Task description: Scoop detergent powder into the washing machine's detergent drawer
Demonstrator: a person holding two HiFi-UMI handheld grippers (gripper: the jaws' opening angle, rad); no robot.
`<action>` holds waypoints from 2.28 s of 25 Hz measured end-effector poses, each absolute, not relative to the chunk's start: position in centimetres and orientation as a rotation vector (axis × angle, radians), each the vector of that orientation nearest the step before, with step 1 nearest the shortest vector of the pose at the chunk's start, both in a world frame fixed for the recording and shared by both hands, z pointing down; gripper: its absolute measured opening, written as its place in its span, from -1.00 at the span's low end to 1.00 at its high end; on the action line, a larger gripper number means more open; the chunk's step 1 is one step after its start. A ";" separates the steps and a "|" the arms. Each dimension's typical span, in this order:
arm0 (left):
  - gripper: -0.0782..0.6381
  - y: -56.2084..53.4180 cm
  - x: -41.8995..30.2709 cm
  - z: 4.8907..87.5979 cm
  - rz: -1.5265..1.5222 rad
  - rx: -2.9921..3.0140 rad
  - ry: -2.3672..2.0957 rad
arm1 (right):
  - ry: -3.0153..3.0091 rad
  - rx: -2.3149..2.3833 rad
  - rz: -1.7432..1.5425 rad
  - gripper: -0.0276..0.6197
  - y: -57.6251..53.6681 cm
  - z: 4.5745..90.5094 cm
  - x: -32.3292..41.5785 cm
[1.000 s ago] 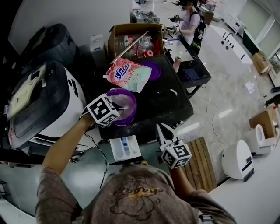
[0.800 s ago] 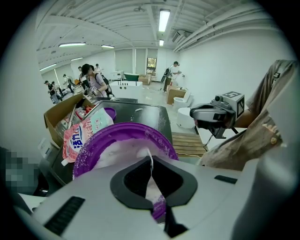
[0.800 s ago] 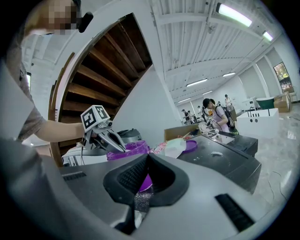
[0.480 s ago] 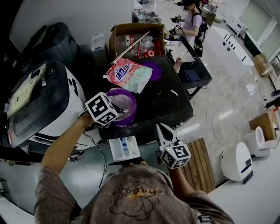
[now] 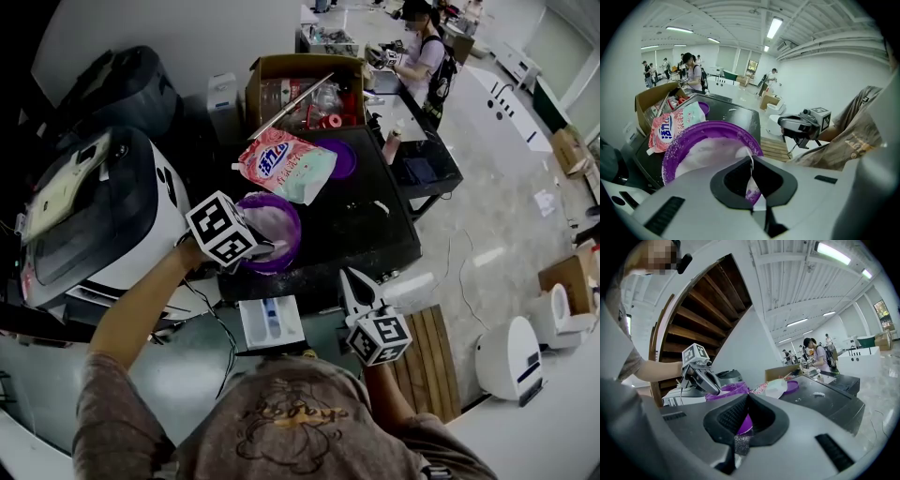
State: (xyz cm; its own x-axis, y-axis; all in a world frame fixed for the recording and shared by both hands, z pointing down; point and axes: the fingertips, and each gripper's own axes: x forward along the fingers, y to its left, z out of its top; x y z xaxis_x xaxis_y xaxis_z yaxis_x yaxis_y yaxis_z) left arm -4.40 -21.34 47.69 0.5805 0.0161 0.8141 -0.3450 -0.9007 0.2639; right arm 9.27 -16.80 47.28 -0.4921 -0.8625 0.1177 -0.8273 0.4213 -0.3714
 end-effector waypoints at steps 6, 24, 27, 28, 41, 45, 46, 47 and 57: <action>-0.71 -21.0 -4.7 47.3 1.165 2.385 -0.245 | 2.590 -1.561 -0.569 -0.91 -16.8 47.5 9.6; -0.71 -21.5 -6.3 46.2 0.793 2.254 -0.288 | 2.602 -1.517 -0.578 -0.91 -17.0 47.1 8.6; -0.71 -21.9 -6.5 45.7 0.726 2.245 -0.317 | 2.606 -1.509 -0.579 -0.91 -16.9 47.0 8.5; -0.71 -22.0 -6.5 45.6 0.701 2.242 -0.330 | 2.605 -1.507 -0.583 -0.91 -16.9 47.0 8.4; -0.71 -24.0 -8.9 43.4 0.328 2.187 -0.510 | 2.659 -1.507 -0.561 -0.91 -16.5 47.3 7.4; -0.71 -24.3 -9.6 42.7 0.210 2.153 -0.548 | 2.669 -1.499 -0.557 -0.91 -16.5 47.1 7.1; -0.71 -24.2 -9.9 42.6 0.184 2.142 -0.556 | 2.673 -1.493 -0.558 -0.91 -16.4 47.1 6.9; -0.71 -24.1 -10.2 42.4 0.160 2.133 -0.564 | 2.676 -1.486 -0.558 -0.91 -16.4 47.2 6.7; -0.71 -21.9 -12.0 41.3 -0.103 1.889 -0.585 | 2.713 -1.456 -0.548 -0.91 -16.1 47.1 5.5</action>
